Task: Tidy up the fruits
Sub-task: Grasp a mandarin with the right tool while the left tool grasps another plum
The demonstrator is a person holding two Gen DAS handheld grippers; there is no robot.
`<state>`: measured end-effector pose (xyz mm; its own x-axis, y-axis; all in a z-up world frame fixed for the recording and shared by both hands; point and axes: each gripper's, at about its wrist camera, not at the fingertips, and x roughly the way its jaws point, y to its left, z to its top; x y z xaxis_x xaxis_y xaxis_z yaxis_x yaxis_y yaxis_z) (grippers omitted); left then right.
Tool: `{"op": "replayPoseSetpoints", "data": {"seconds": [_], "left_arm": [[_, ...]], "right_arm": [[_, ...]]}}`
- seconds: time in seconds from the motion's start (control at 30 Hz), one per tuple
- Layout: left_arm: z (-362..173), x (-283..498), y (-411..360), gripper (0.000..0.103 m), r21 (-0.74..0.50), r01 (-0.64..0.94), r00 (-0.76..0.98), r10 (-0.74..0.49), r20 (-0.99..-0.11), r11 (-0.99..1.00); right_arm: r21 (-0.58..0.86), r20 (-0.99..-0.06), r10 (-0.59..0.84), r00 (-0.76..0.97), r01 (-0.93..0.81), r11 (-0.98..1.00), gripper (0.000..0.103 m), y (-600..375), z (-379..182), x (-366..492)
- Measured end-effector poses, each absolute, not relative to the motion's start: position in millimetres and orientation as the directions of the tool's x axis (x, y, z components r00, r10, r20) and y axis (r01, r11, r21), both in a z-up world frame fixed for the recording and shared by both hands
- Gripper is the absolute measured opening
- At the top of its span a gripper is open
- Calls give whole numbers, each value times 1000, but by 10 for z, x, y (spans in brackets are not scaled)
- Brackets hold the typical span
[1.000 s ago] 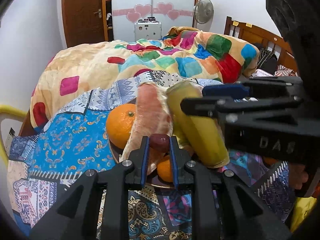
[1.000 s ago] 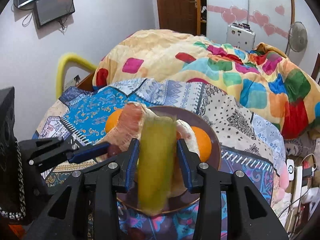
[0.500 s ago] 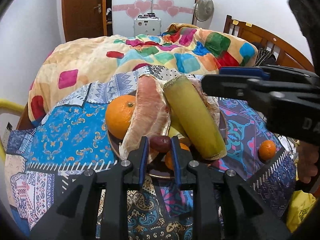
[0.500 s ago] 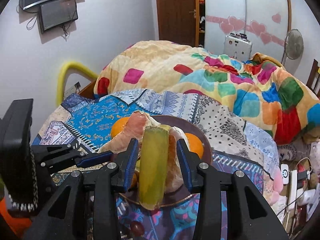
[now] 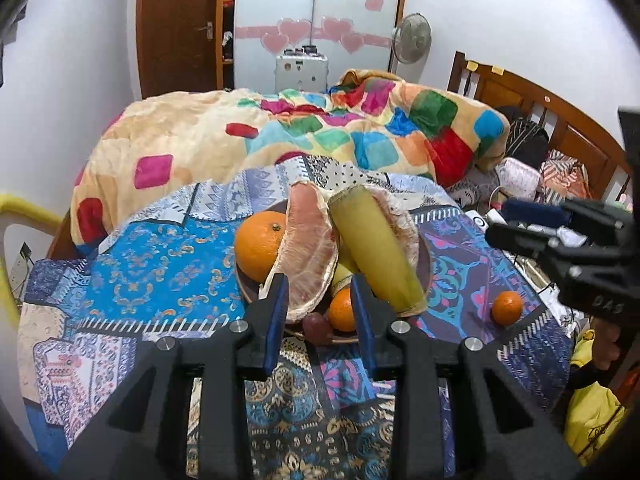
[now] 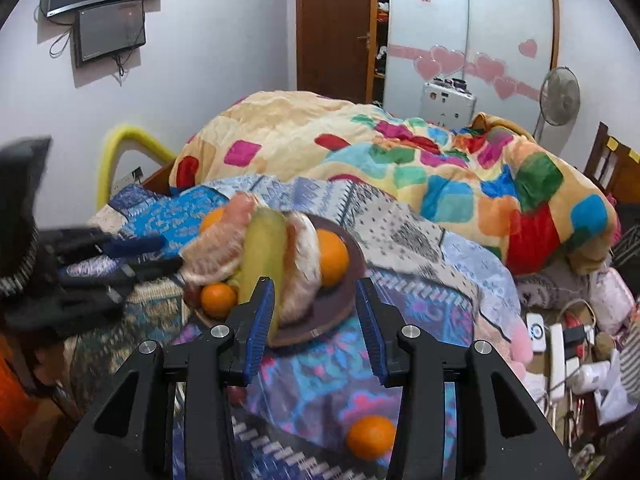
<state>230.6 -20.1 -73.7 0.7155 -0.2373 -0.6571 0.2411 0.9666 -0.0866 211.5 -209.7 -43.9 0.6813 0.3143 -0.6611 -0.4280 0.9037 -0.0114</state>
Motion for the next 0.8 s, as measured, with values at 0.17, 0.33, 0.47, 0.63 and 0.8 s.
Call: {"op": "replayPoseSetpoints", "data": {"seconds": [0.17, 0.33, 0.47, 0.63, 0.8], "left_arm": [[-765, 2152, -234, 32, -93, 230, 704, -232, -671, 969], [-904, 2037, -325, 32, -102, 230, 678, -235, -697, 968], [-1056, 1970, -411, 41, -101, 236, 655, -236, -718, 966], [-1188, 1929, -511, 42, -104, 252, 631, -244, -736, 962], [-1284, 1945, -592, 47, -122, 268, 609, -266, -747, 956]], "right_arm": [[9, -683, 299, 667, -402, 916, 39, -2321, -554, 1989], [35, -712, 286, 641, -375, 926, 39, -2490, -740, 1875], [45, -738, 273, 616, -360, 932, 39, -2605, -909, 1813], [67, -759, 275, 590, -350, 935, 39, -2685, -1073, 1785], [73, -772, 268, 577, -338, 938, 39, -2713, -1169, 1837]]}}
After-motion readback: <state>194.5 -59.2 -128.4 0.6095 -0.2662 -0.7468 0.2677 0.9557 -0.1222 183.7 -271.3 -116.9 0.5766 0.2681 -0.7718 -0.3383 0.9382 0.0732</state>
